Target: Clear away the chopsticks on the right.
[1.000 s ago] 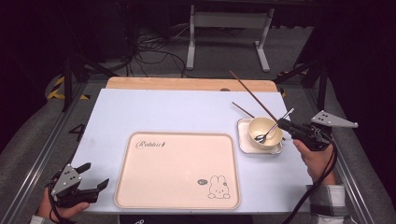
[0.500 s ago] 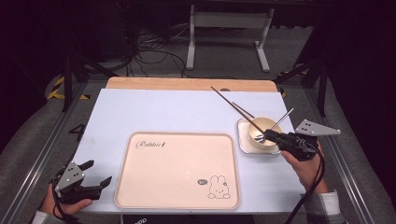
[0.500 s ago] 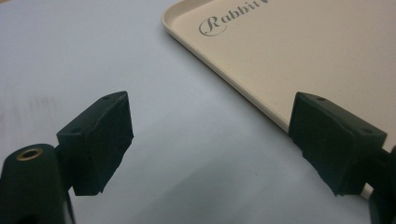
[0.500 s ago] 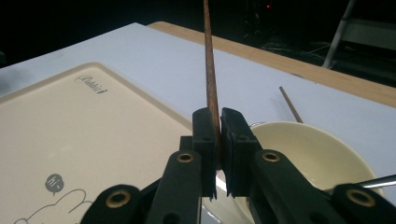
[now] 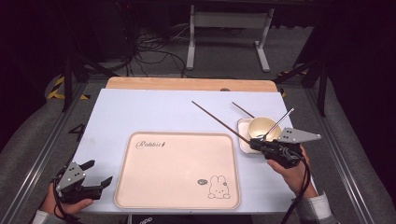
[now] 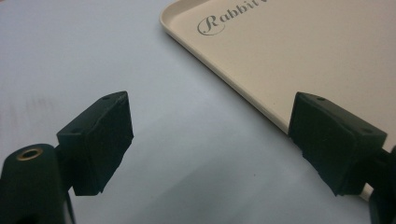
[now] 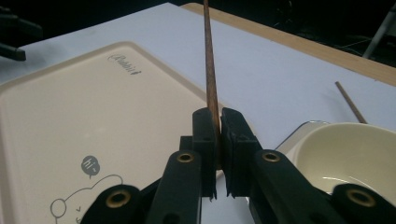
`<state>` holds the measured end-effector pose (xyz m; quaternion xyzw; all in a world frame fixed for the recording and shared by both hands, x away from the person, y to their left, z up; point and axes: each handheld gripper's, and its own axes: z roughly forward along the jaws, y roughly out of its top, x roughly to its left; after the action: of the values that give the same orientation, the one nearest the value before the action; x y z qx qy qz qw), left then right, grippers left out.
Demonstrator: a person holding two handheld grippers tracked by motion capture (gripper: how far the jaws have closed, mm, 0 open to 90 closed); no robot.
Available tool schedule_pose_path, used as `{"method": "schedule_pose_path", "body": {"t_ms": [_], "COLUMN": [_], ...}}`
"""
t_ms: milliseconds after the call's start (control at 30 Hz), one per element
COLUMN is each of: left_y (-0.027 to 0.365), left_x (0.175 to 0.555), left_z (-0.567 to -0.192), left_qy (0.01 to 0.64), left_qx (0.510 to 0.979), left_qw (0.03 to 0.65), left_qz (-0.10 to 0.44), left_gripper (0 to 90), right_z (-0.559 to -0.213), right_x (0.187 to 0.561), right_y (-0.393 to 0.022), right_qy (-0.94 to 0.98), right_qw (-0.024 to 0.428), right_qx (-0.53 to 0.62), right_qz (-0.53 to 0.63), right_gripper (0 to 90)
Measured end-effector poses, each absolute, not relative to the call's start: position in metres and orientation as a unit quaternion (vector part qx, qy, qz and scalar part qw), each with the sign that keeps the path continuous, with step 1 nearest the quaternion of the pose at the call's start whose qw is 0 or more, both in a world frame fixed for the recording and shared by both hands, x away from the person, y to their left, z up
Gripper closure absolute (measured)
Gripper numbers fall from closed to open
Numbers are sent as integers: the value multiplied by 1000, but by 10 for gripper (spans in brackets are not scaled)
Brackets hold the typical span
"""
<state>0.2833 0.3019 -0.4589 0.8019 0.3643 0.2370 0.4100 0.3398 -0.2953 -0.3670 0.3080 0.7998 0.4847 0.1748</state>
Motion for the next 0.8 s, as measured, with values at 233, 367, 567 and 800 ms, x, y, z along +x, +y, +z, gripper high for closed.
{"method": "schedule_pose_path", "body": {"t_ms": [233, 367, 567, 800], "left_y": [301, 300, 301, 301], "left_x": [284, 283, 282, 284], "left_z": [-459, -459, -459, -459], "left_qy": [363, 360, 362, 358], "left_qx": [804, 806, 803, 805], "left_qw": [409, 409, 412, 412], "left_qz": [235, 232, 232, 231], "left_gripper": [147, 148, 148, 148], "right_z": [-380, -389, -405, -417], "right_x": [340, 341, 340, 336], "right_y": [-276, -269, -259, -252], "right_qy": [818, 826, 842, 853], "right_qw": [158, 151, 138, 129], "right_qx": [296, 297, 296, 295], "right_qz": [468, 454, 430, 412], "right_gripper": [855, 855, 855, 855]}}
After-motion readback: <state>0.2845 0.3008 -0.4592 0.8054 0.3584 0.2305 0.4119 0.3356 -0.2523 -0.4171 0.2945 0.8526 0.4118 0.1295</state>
